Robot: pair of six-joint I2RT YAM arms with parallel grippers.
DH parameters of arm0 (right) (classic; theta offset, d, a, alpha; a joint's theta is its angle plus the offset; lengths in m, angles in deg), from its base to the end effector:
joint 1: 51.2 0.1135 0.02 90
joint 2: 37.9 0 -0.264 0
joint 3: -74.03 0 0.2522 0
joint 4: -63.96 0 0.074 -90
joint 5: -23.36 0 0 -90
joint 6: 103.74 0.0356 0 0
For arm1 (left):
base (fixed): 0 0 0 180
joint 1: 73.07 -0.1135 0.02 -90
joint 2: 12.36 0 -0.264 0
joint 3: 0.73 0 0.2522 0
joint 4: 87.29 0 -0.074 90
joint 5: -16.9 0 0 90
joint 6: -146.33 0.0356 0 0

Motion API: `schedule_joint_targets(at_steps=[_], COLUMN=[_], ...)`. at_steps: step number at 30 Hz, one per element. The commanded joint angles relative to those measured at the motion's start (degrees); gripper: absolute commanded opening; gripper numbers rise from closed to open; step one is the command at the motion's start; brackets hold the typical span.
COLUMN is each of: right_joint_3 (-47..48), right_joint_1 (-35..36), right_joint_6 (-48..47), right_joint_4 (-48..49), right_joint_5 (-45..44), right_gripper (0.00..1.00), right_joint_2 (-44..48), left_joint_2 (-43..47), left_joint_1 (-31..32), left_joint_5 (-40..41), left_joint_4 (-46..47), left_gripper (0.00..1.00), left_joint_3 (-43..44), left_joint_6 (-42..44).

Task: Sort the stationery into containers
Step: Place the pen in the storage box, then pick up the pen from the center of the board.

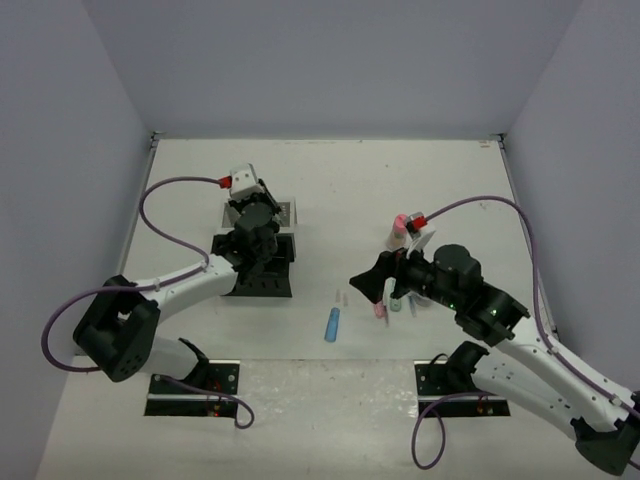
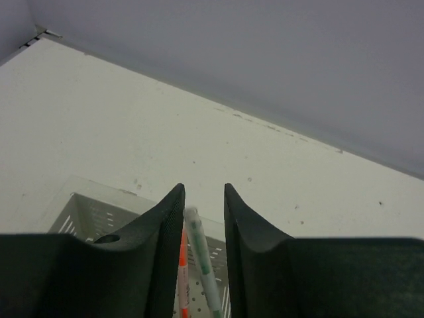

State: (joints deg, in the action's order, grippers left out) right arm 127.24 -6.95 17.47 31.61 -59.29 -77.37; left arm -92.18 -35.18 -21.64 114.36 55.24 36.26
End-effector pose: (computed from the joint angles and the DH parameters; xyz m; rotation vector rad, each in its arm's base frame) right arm 0.1149 0.1182 0.3063 -0.3225 1.9997 0.9924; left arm 0.2539 -0.1623 0.2677 -0.4389 1.5335 -0.0647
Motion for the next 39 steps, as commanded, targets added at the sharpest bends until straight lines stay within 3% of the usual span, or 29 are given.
schedule_joint_targets(at_steps=[1,4,6,10,14,20,23,30,39], right_joint_3=[2.3,6.7,9.0,9.9,9.6,7.9,9.0,10.7,10.0], right_joint_1=[0.2,0.5,1.2,2.9,3.4,2.3,0.7,-0.9,-0.9], right_joint_6=[4.1,5.8,7.9,9.9,12.8,12.7,11.6,11.9,11.6], right_joint_4=[-2.8,-10.6,-15.7,-16.0,-18.0,-18.1,-18.1,-18.0,-16.7], right_joint_5=[-7.2,-15.5,-20.7,-22.8,-27.1,-29.2,-29.1,-29.4,-29.6], right_gripper=[0.99,0.97,0.91,0.76,0.64,0.43,0.33,0.26,0.25], right_joint_2=[-9.4,-15.9,-23.8,-30.7,-31.6,-29.5,-33.8,-41.7,-44.5], left_joint_2=[0.6,3.0,6.0,14.1,21.0,25.2,28.0,31.1,31.5], left_joint_1=[-0.4,-0.3,-0.3,-0.1,-0.1,0.1,0.1,0.1,0.1], left_joint_5=[-0.9,-2.8,-4.6,-13.0,-22.8,-29.6,-30.8,-33.5,-36.0], left_joint_4=[-7.0,-16.3,-25.2,-38.3,-46.4,-59.1,-62.0,-65.1,-64.5], left_gripper=[0.93,1.00,1.00,1.00,1.00,1.00,1.00,1.00,1.00], left_joint_3=[0.9,4.5,6.8,10.9,12.4,14.6,12.3,9.7,6.5], left_joint_6=[-6.8,-10.8,-14.8,-18.5,-17.3,-13.7,-12.6,-9.7,-8.1])
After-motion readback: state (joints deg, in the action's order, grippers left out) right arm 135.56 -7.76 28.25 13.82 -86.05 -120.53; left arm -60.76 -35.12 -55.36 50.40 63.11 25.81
